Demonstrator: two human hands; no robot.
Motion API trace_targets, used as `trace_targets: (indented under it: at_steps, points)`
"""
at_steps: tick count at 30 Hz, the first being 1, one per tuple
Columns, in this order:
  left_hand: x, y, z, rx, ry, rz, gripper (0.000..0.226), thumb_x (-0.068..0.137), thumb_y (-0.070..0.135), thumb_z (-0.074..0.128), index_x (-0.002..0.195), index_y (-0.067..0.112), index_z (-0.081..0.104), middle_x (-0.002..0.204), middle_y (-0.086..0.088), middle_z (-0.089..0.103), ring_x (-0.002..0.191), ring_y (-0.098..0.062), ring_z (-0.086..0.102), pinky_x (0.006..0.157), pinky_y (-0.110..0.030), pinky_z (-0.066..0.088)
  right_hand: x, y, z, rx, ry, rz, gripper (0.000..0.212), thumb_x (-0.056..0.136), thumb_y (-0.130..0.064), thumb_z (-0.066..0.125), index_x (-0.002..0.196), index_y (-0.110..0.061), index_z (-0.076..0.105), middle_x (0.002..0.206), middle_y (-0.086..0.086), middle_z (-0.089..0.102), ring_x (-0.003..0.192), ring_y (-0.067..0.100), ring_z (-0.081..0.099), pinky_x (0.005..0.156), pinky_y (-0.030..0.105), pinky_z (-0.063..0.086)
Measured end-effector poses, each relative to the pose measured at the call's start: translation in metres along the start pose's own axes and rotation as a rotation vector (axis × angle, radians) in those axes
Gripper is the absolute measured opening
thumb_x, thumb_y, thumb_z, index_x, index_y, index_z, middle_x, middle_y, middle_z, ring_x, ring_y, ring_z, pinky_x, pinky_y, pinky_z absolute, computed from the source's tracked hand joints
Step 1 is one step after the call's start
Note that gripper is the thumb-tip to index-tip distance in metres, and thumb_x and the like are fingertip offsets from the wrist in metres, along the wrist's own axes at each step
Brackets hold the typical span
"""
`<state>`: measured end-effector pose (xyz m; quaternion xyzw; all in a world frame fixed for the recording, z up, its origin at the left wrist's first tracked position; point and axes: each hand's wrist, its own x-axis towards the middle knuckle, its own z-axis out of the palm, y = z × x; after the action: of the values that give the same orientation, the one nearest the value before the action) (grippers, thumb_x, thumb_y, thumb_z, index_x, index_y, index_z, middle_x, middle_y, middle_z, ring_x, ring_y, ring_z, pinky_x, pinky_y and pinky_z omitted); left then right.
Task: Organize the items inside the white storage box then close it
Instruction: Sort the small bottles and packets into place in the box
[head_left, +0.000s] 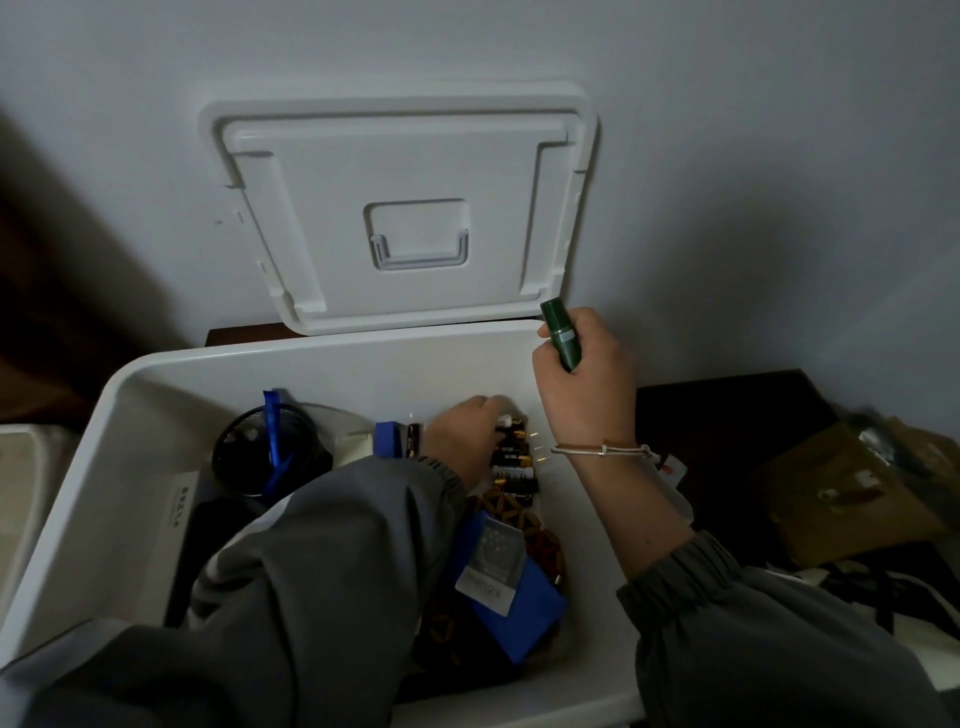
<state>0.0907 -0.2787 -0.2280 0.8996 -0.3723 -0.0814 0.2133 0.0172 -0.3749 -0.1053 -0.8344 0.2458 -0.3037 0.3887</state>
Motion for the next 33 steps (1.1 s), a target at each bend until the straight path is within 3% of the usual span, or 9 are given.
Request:
trace_targets:
  at_steps: [3, 9, 12, 15, 18, 23, 28, 33]
  points:
    - [0.005, 0.010, 0.007, -0.066, -0.080, -0.030, 0.028, 0.091, 0.017, 0.051, 0.119, 0.018, 0.052, 0.111, -0.008, 0.057, 0.095, -0.027, 0.058, 0.082, -0.040, 0.050, -0.001, -0.001, 0.000, -0.003, 0.003, 0.002, 0.009, 0.082, -0.010, 0.053, 0.089, -0.010, 0.059, 0.059, -0.007, 0.045, 0.050, 0.006, 0.042, 0.047, 0.019, 0.034]
    - [0.002, 0.003, 0.003, -0.097, -0.023, 0.010, 0.037, 0.086, 0.012, 0.059, 0.122, 0.020, 0.053, 0.116, -0.002, 0.053, 0.097, -0.021, 0.057, 0.082, -0.031, 0.049, 0.000, -0.001, 0.000, -0.015, -0.013, 0.005, 0.009, 0.083, -0.010, 0.054, 0.091, -0.011, 0.058, 0.059, -0.008, 0.044, 0.049, 0.005, 0.041, 0.047, 0.016, 0.031]
    - [-0.001, -0.001, -0.002, 0.021, -0.017, 0.065, 0.048, 0.079, 0.009, 0.066, 0.124, 0.022, 0.055, 0.122, 0.000, 0.053, 0.107, -0.019, 0.053, 0.088, -0.032, 0.049, -0.001, -0.001, -0.001, -0.023, -0.012, -0.001, 0.009, 0.084, -0.010, 0.054, 0.091, -0.011, 0.058, 0.059, -0.008, 0.044, 0.049, 0.004, 0.041, 0.046, 0.011, 0.032]
    - [-0.002, -0.002, -0.003, 0.208, -0.006, 0.154, 0.045, 0.077, 0.013, 0.064, 0.121, 0.017, 0.053, 0.125, -0.002, 0.048, 0.109, -0.021, 0.048, 0.079, -0.030, 0.047, -0.001, -0.002, -0.001, -0.036, -0.018, -0.004, 0.009, 0.084, -0.010, 0.054, 0.092, -0.011, 0.058, 0.060, -0.008, 0.044, 0.049, 0.005, 0.041, 0.047, 0.012, 0.032]
    - [-0.002, 0.000, -0.002, 0.124, 0.005, 0.099, 0.029, 0.089, 0.016, 0.050, 0.117, 0.015, 0.047, 0.117, -0.002, 0.048, 0.095, -0.017, 0.052, 0.070, -0.025, 0.041, -0.001, -0.002, -0.001, -0.045, -0.009, -0.003, 0.009, 0.083, -0.010, 0.054, 0.092, -0.012, 0.059, 0.058, -0.007, 0.044, 0.049, 0.005, 0.041, 0.046, 0.010, 0.031]
    - [-0.005, -0.005, 0.000, 0.160, 0.065, 0.202, 0.034, 0.087, 0.014, 0.055, 0.121, 0.013, 0.054, 0.125, -0.002, 0.052, 0.108, -0.019, 0.052, 0.086, -0.030, 0.047, 0.000, -0.002, 0.000, -0.033, -0.013, -0.009, 0.008, 0.084, -0.010, 0.054, 0.091, -0.012, 0.058, 0.059, -0.009, 0.044, 0.049, 0.004, 0.041, 0.048, 0.008, 0.036]
    - [-0.007, -0.005, -0.003, 0.203, 0.046, 0.235, 0.035, 0.081, 0.009, 0.062, 0.116, 0.007, 0.062, 0.120, -0.009, 0.060, 0.107, -0.026, 0.057, 0.082, -0.036, 0.050, -0.001, -0.002, -0.001, -0.032, -0.007, -0.010, 0.009, 0.084, -0.010, 0.054, 0.091, -0.011, 0.059, 0.058, -0.009, 0.043, 0.048, 0.004, 0.041, 0.049, 0.008, 0.037]
    - [-0.010, -0.002, -0.006, 0.160, 0.014, 0.181, 0.033, 0.086, 0.014, 0.057, 0.119, 0.014, 0.060, 0.125, -0.002, 0.056, 0.111, -0.019, 0.053, 0.090, -0.033, 0.049, 0.000, -0.002, -0.001, -0.026, 0.000, -0.018, 0.008, 0.084, -0.010, 0.054, 0.090, -0.010, 0.059, 0.058, -0.009, 0.042, 0.048, 0.004, 0.039, 0.048, 0.007, 0.036]
